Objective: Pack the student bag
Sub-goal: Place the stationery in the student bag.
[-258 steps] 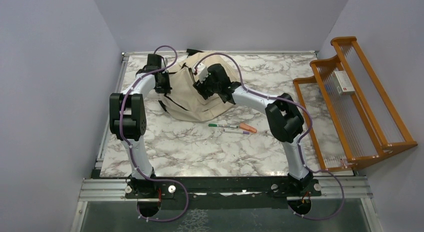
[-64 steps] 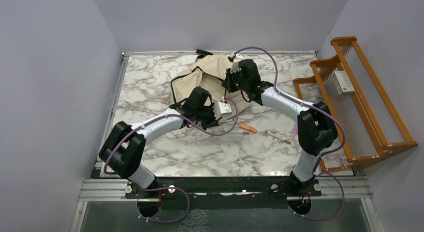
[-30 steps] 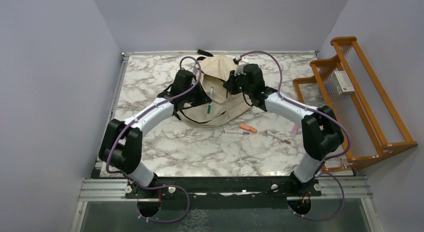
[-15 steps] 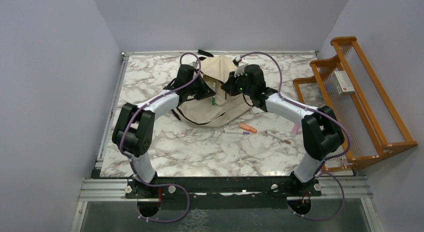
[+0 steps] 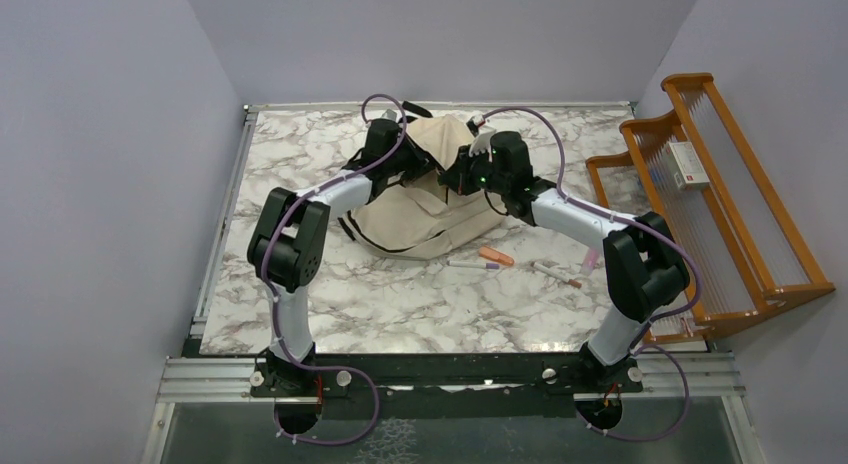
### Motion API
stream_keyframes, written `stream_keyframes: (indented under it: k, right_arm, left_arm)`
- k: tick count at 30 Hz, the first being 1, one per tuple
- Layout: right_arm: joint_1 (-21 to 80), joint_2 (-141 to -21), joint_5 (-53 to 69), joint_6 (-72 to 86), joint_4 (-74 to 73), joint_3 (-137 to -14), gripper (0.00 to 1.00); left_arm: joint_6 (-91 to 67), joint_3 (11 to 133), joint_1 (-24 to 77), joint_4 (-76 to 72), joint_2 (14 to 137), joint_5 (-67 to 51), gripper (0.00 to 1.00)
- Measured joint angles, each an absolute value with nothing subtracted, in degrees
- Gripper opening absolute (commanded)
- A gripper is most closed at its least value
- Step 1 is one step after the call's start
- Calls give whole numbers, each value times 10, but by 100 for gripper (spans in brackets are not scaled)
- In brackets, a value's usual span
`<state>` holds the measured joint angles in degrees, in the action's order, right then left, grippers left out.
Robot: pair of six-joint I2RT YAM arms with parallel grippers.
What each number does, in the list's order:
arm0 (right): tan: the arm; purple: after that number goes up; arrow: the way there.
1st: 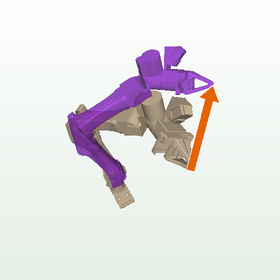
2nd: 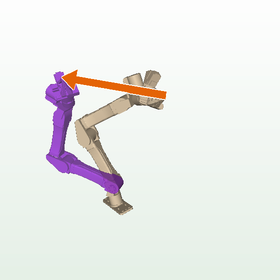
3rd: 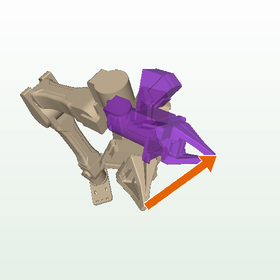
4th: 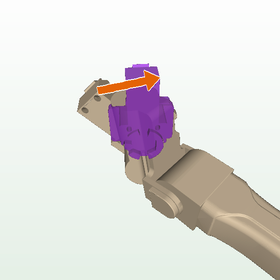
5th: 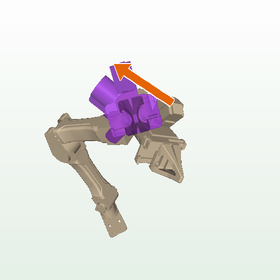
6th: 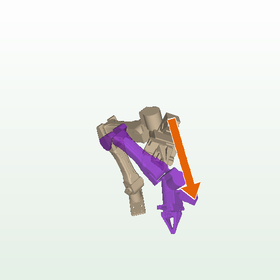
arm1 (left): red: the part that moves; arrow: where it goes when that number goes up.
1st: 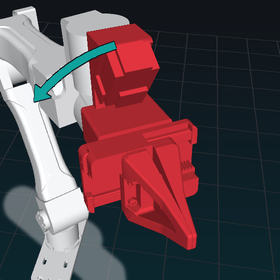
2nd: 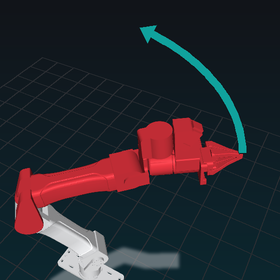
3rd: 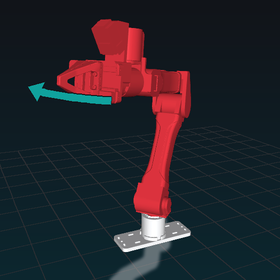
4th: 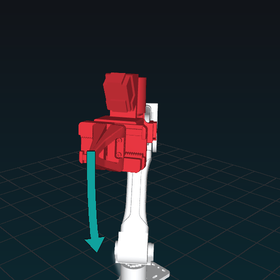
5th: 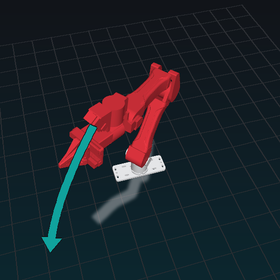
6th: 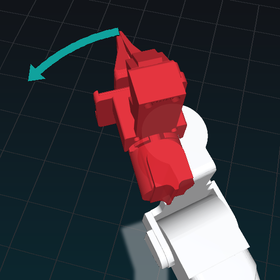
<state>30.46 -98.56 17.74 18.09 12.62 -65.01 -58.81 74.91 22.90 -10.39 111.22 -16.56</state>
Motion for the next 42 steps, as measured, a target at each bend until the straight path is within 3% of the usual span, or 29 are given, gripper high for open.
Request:
stream_keyframes:
  k: [2, 6, 11, 18, 32, 42]
  right_arm:
    - [303, -986, 178, 185, 128, -650, 0]
    - [302, -986, 178, 193, 133, -650, 0]
    - [300, -986, 178, 197, 136, -650, 1]
    - [300, -986, 178, 197, 136, -650, 0]
    - [304, -986, 162, 194, 130, -652, 1]
    - [304, -989, 159, 176, 88, -685, 1]
  left_arm:
    - [-594, 761, 230, -107, 1127, -155, 10]
    - [-594, 805, 234, -105, 1168, -152, 42]
    - [-585, 812, 239, -102, 1178, -151, 55]
    - [-560, 791, 238, -100, 1160, -147, 57]
    - [-463, 678, 206, -71, 964, -135, 56]
    - [-326, 500, 207, -113, 817, -201, 53]
